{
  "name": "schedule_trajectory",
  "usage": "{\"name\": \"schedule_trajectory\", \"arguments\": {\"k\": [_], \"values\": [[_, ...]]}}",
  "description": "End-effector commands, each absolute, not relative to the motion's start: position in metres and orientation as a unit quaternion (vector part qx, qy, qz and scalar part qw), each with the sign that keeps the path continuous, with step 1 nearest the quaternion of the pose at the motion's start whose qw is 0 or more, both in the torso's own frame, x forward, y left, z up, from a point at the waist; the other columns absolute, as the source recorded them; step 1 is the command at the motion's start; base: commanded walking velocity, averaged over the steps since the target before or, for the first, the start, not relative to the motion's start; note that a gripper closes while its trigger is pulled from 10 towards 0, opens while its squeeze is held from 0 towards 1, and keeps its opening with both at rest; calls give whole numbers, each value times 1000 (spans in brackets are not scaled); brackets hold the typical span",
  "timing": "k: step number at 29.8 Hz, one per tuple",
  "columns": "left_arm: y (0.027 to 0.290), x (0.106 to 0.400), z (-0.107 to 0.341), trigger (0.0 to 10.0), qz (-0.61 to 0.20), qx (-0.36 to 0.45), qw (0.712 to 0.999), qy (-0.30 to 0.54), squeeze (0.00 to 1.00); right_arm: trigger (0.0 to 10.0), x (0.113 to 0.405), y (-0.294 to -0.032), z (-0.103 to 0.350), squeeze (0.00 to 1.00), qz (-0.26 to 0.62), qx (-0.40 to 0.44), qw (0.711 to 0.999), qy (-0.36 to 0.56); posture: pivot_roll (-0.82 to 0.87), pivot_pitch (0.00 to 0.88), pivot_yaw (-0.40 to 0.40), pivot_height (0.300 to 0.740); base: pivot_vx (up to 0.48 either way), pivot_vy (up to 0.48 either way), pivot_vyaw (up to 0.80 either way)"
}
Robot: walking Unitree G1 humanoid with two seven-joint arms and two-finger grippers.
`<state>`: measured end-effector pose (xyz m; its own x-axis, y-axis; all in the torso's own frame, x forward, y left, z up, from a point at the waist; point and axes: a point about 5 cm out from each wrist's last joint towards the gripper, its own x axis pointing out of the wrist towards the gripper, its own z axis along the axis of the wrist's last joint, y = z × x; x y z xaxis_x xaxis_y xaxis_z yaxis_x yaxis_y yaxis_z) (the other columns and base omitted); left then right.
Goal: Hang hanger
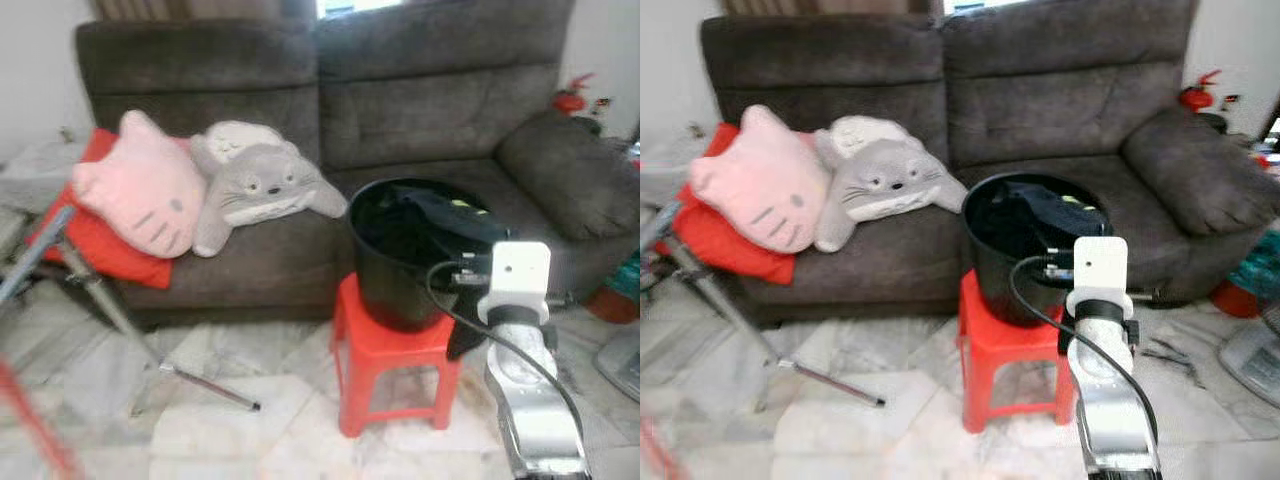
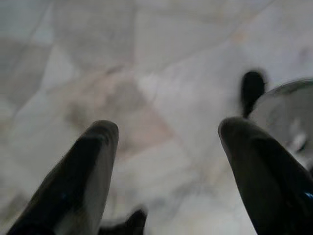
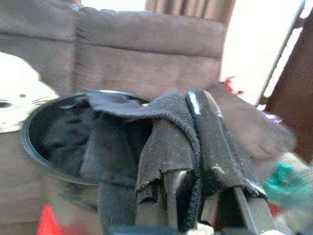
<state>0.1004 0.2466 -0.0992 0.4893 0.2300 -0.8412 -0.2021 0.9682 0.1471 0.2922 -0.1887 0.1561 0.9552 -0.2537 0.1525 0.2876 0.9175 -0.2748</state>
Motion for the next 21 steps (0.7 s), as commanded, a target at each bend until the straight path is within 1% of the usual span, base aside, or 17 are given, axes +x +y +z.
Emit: {"name": "schedule_trajectory", "arguments": {"k": [1,12,21], "values": [[249,94,-100,10000,132,12,857,498,0,10000,290,-191,155,0,-142,-153,976,-57,-142,0,94,740,-352,0,0],[249,95,-100,10000,133,11,858,495,0,10000,291,-189,157,0,-134,-160,976,-61,-143,3,93,740,-354,0,0],[250,95,-100,10000,136,14,857,496,0,10000,293,-180,163,0,-107,-163,978,-73,-143,10,95,740,0,0,0]]}}
